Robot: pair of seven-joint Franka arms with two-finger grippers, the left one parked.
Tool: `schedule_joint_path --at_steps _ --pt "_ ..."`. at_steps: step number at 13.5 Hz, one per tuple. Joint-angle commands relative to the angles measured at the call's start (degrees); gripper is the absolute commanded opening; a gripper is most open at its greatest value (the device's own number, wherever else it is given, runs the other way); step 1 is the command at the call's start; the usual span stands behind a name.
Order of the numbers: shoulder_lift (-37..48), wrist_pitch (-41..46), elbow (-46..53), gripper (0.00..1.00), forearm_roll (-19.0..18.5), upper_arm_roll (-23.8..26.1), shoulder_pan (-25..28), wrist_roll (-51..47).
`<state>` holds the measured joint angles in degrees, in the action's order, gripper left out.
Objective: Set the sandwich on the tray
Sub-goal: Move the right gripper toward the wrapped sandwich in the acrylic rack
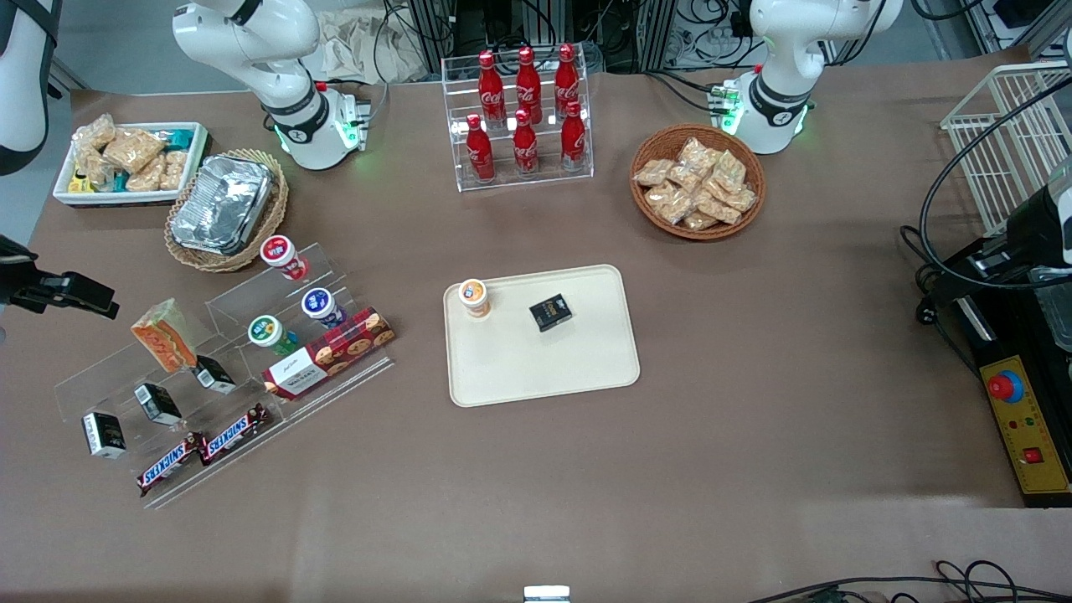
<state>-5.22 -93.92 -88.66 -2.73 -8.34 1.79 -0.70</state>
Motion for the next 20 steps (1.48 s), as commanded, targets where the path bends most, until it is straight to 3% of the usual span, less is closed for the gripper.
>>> schedule_joint_path --at_steps 1,9,15,20 --pt "0.4 -0.5 -0.2 1.0 0.9 0.2 -0.6 1.5" --pt "0.3 -0.8 -3.1 1.0 1.4 -0.1 -0.9 3.2" --pt "9.5 -12.8 -20.9 1.0 1.3 -0.4 -2.5 11.5" --pt "10.8 -19.5 -26.6 1.0 1.1 -0.4 -3.8 16.2"
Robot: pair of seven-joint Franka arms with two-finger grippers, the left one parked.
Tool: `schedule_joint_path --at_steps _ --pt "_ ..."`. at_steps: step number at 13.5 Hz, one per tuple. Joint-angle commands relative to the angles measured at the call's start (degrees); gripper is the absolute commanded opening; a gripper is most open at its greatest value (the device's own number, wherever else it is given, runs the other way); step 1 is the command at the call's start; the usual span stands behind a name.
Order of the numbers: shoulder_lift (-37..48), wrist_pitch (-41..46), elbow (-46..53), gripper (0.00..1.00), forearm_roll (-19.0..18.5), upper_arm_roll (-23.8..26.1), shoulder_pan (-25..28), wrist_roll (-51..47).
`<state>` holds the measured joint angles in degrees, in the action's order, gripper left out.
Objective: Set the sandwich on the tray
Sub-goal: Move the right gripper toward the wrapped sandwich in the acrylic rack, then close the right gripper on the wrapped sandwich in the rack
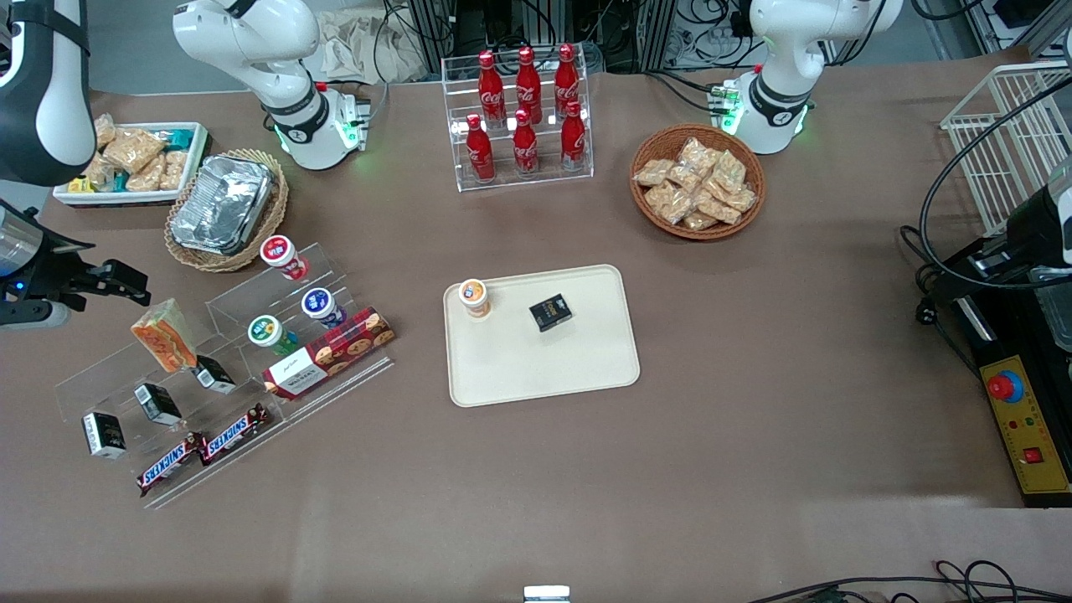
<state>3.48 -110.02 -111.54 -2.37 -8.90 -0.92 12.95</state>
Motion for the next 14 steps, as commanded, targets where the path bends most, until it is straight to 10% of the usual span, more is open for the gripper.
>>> schedule_joint_path --at_steps 1,14 --pt "2.2 -4.7 -4.9 1.0 0.7 0.1 -1.7 2.9" --pt "1.5 -20.3 -15.6 1.0 0.4 0.0 -3.1 8.7"
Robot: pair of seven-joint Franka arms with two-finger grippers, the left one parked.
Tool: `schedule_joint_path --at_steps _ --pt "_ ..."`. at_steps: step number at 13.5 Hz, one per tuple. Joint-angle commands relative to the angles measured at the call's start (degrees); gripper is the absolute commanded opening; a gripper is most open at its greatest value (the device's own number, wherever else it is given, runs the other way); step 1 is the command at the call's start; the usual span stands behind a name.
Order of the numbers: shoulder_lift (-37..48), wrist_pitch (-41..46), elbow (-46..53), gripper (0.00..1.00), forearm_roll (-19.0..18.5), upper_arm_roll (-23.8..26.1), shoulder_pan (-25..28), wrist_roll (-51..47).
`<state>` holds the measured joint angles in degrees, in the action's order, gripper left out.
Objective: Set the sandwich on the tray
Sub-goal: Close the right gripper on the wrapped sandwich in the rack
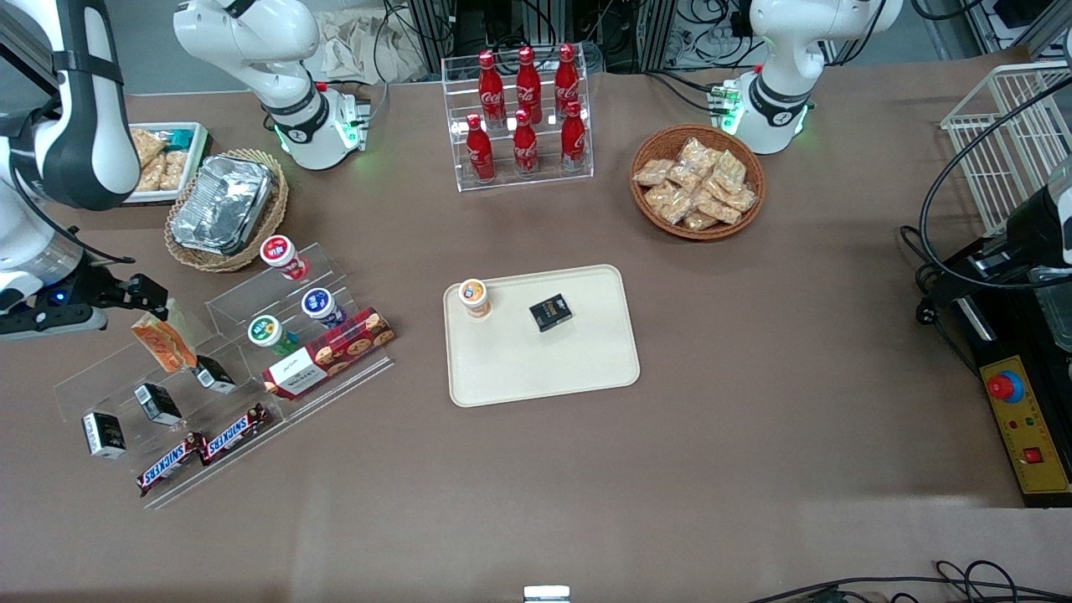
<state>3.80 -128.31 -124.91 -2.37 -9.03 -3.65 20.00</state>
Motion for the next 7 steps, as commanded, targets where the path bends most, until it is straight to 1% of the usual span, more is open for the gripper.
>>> schedule_joint_path --at_steps 1,4,7 --pt "1.2 -2.0 -2.4 1.0 0.4 0.2 -0.4 2.2" --pt "1.0 -2.1 -3.6 1.0 0.4 0.2 -0.4 2.9" --pt "-0.1 -3.8 -4.1 1.0 0.4 0.2 -0.5 6.4"
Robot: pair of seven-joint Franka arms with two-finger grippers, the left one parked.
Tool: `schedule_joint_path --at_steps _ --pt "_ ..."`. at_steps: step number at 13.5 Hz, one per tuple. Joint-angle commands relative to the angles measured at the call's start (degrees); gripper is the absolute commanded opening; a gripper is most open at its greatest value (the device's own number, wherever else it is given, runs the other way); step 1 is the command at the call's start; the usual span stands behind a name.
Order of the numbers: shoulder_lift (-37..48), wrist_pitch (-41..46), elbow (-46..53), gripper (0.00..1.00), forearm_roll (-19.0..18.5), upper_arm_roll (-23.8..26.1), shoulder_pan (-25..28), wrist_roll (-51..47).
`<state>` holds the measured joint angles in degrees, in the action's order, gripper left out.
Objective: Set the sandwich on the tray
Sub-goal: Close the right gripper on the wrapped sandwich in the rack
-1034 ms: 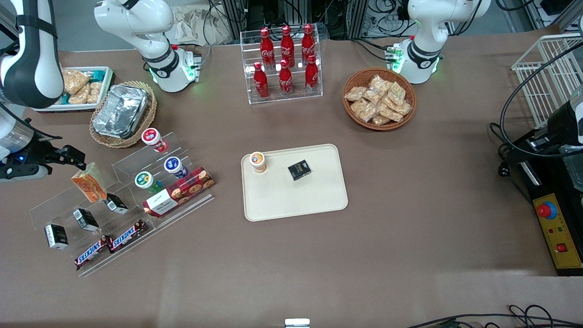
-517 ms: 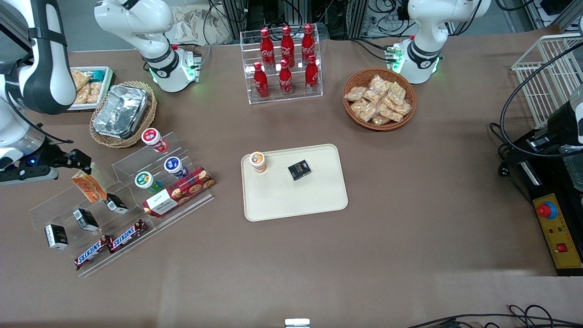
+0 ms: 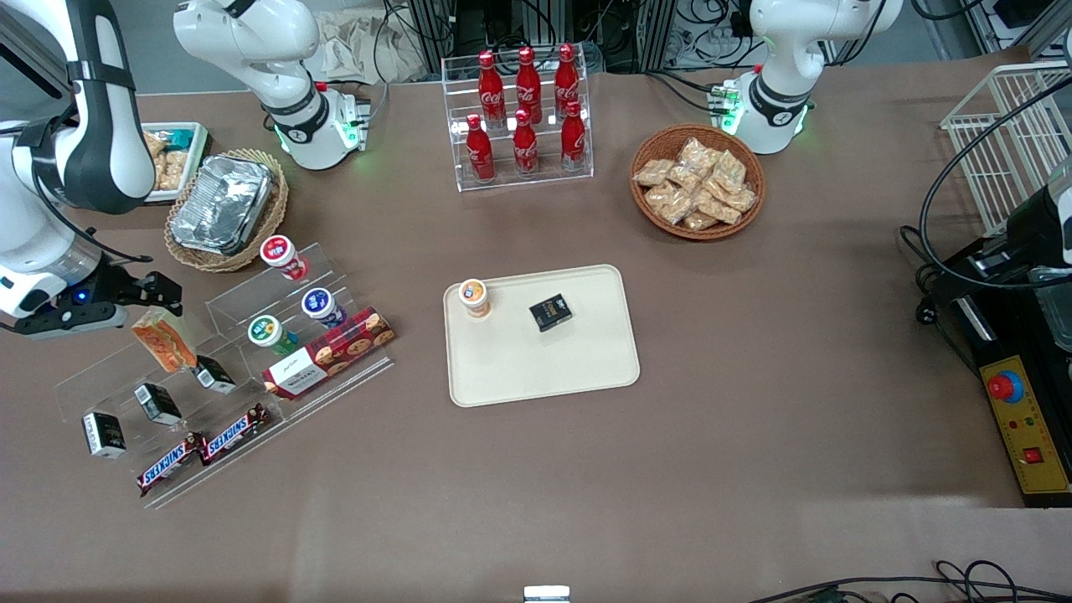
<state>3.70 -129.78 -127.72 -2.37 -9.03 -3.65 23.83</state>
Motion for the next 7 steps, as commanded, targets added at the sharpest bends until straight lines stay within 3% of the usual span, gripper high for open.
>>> schedule_joint_path --at_steps 1,7 --pt "-0.5 -3.2 -1.7 1.0 0.4 0.2 -0.7 2.7" --pt "-3.3 -6.1 -2.4 1.0 0.4 0.1 -2.1 8.0"
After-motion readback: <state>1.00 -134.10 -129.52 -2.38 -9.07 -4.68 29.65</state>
